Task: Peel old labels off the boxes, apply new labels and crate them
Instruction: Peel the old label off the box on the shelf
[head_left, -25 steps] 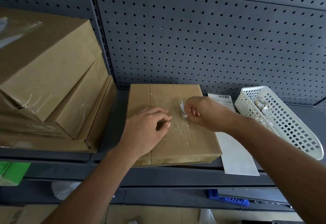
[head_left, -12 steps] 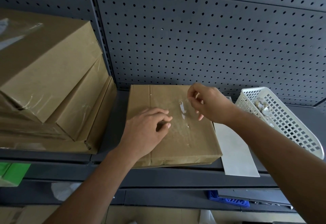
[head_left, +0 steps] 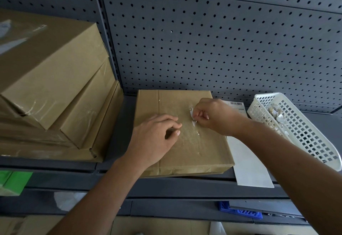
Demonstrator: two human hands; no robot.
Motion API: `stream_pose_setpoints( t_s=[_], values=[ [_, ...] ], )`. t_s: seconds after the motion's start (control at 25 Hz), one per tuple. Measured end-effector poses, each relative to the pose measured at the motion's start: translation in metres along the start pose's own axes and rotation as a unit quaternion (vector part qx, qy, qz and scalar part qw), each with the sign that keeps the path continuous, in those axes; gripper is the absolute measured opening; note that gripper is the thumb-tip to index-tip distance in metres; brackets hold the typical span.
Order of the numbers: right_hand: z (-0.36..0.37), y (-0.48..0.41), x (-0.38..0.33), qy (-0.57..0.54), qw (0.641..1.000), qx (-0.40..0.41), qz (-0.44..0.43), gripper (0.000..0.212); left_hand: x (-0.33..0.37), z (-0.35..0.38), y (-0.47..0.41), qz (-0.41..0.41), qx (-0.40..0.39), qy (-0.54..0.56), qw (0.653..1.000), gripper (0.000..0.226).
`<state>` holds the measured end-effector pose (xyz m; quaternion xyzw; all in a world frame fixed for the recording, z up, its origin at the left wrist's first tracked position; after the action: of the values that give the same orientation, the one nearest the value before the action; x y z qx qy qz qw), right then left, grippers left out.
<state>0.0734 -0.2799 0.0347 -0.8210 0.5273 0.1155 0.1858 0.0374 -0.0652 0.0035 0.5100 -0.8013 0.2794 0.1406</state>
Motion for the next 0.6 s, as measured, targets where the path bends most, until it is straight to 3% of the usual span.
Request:
stream_pose_setpoints(
  t_s=[0.16,0.32,0.6],
  values=[
    [0.002,-0.005,-0.003,0.024,0.999,-0.022,0.005,0.019,0.000,0.000,0.000,0.000,-0.003,-0.003,1.000,0.022],
    [0.002,-0.011,0.002,0.017,0.999,0.005,0.028,0.004,0.000,-0.001,0.001,-0.002,-0.003,0.001,1.000,0.022],
    [-0.004,-0.016,0.001,-0.016,0.996,0.055,0.074,0.010,0.000,-0.003,0.001,0.001,-0.002,0.006,1.000,0.023]
  ],
)
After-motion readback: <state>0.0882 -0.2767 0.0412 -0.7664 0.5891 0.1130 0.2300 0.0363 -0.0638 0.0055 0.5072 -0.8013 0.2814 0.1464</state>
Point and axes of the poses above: each hand's wrist, its own y-axis away from the middle knuckle, its own z-axis out of the palm, x = y × z, the point moved 2 cm from there along -y, towards the middle knuckle, and after that the axes turned 5 degrees about x, right-handed, at the moved point
